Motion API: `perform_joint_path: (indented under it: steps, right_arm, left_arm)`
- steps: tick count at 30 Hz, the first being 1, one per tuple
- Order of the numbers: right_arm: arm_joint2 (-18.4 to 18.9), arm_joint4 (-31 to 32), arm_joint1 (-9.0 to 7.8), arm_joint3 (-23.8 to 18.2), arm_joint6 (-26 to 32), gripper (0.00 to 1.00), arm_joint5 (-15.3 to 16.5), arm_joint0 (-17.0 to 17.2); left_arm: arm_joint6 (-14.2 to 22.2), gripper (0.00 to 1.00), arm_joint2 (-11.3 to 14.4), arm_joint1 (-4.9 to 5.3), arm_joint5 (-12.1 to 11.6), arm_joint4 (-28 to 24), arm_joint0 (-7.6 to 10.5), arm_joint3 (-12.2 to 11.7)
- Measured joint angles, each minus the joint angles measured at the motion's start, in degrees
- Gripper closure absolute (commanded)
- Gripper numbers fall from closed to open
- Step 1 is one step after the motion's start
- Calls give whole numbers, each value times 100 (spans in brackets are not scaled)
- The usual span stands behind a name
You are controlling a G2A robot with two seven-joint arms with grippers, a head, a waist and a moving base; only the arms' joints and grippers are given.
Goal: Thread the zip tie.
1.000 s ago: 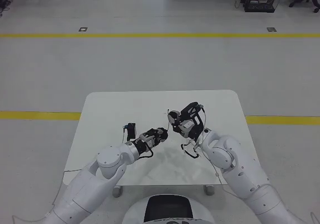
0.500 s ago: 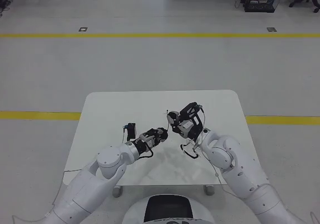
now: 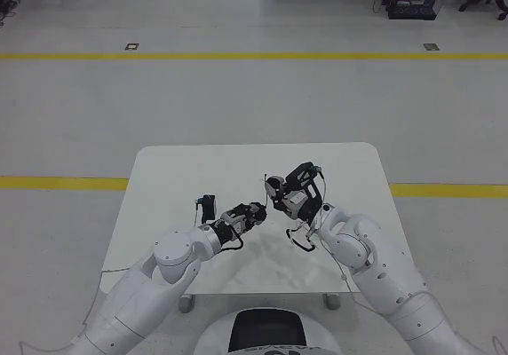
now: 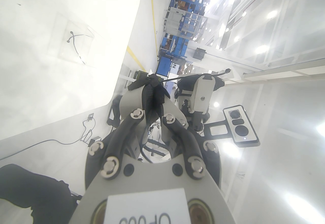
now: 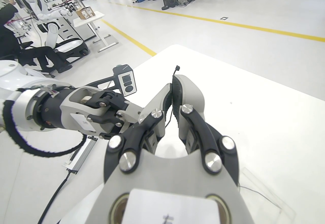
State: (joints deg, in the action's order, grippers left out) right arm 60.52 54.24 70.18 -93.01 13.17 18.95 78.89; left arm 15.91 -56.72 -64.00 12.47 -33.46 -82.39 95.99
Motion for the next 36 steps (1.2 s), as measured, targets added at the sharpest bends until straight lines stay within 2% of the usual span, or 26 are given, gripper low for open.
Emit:
perform_joint_path:
  steps: [36]
  right_arm:
    - [-81,-110,12,13,50,100,53,-32]
  left_arm:
    - [0,100,0,0,0,0,0,0]
